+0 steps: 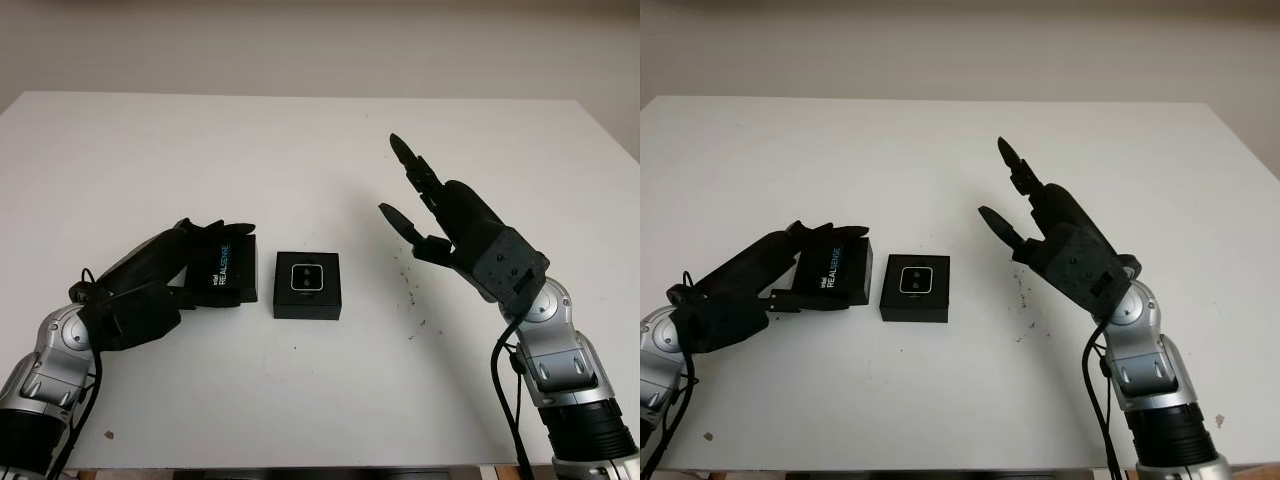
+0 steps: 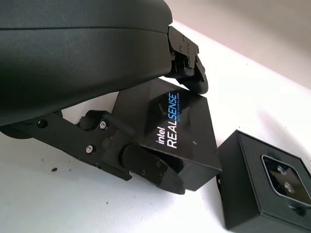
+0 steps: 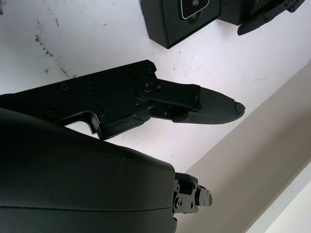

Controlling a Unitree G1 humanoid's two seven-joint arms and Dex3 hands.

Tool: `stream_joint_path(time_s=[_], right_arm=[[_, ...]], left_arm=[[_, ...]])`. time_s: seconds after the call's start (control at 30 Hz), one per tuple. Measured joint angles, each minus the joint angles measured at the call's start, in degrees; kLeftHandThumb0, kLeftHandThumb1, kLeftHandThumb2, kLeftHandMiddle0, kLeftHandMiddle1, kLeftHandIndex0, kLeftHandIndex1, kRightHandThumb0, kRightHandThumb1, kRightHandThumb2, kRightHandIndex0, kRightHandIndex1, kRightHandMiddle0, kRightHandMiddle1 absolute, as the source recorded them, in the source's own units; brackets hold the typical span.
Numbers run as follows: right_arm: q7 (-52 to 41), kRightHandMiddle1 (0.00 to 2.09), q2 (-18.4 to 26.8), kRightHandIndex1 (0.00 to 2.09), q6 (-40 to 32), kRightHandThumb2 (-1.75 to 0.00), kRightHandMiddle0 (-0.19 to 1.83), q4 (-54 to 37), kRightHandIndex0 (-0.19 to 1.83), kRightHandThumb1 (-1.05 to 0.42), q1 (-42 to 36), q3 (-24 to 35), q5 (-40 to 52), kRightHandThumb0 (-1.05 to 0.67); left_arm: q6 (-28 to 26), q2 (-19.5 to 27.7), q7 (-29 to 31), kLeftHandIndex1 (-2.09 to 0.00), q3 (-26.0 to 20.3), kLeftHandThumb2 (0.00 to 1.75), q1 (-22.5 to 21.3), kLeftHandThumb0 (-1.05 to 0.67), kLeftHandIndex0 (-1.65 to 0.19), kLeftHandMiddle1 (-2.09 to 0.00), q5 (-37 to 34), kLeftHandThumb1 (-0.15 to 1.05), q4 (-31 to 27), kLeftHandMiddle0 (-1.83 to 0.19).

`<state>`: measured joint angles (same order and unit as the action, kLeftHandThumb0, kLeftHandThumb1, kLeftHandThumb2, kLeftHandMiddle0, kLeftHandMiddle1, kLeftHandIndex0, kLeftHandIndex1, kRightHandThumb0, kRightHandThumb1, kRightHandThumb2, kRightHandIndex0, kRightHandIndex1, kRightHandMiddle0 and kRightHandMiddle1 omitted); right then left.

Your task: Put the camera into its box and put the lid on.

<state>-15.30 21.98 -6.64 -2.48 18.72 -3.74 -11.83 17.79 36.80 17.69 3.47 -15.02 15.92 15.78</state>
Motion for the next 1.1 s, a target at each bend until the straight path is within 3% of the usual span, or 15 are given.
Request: stream_joint_path(time_s=[0.17, 0.4, 0.73, 0.8, 0.93, 1.1], right_arm=[[0.09, 0.06, 0.00, 0.06, 0.89, -0.54, -0.07, 0.22, -0.06, -1.05, 0.00, -0.01, 0.38, -0.67], [0.93, 0.06, -0.10, 0.06, 2.11, -0.55, -0.06, 1.28, -0.05, -1.05, 0.00, -0.01, 0.40, -0.67], [1.37, 0.06, -0.36, 0.06, 3.12, -0.56, -0.06, 1.56, -0.05, -1.05, 0.00, -0.05, 0.68, -0.67], [1.59, 0.06, -0.38, 0.06, 3.52, -0.55, -0.05, 1.57, -0.04, -1.05, 0.00, -0.08, 0.38, -0.67], [1.77, 0.06, -0.97, 0.06, 3.49, -0.54, -0.05, 1.57, -0.05, -1.05, -0.03, -0.11, 0.34, -0.68], [2.09, 0.05, -1.79, 0.05, 3.23, -0.55, -0.06, 1.57, -0.05, -1.05, -0.04, -0.08, 0.72, -0.67]], left_arm=[[-0.12, 0.21, -0.43, -1.18, -1.31, 0.05, 0.00, -0.12, -0.25, -1.23, -0.07, 1.04, 0.15, -0.31], [-0.47, 1.71, -2.64, -1.15, -4.71, 0.05, -0.52, -0.16, -0.27, -1.22, 0.12, 1.04, -0.27, -0.35], [-3.50, 3.47, 0.06, -1.14, -9.44, 0.05, -5.76, -0.18, -0.32, -1.21, -5.55, 1.02, -7.98, -0.38], [-6.67, 3.45, 2.10, -1.16, -9.41, 0.05, -6.48, -0.19, -0.31, -1.25, -6.88, 1.02, -10.30, -0.38], [-20.66, 3.01, 7.81, -1.19, -8.49, 0.06, -6.92, -0.19, -0.29, -1.36, -10.38, 1.03, -20.98, -0.39], [-31.55, 2.15, 11.45, -1.26, -6.32, 0.05, -6.92, -0.20, -0.25, -1.46, -12.53, 1.04, -30.10, -0.40]])
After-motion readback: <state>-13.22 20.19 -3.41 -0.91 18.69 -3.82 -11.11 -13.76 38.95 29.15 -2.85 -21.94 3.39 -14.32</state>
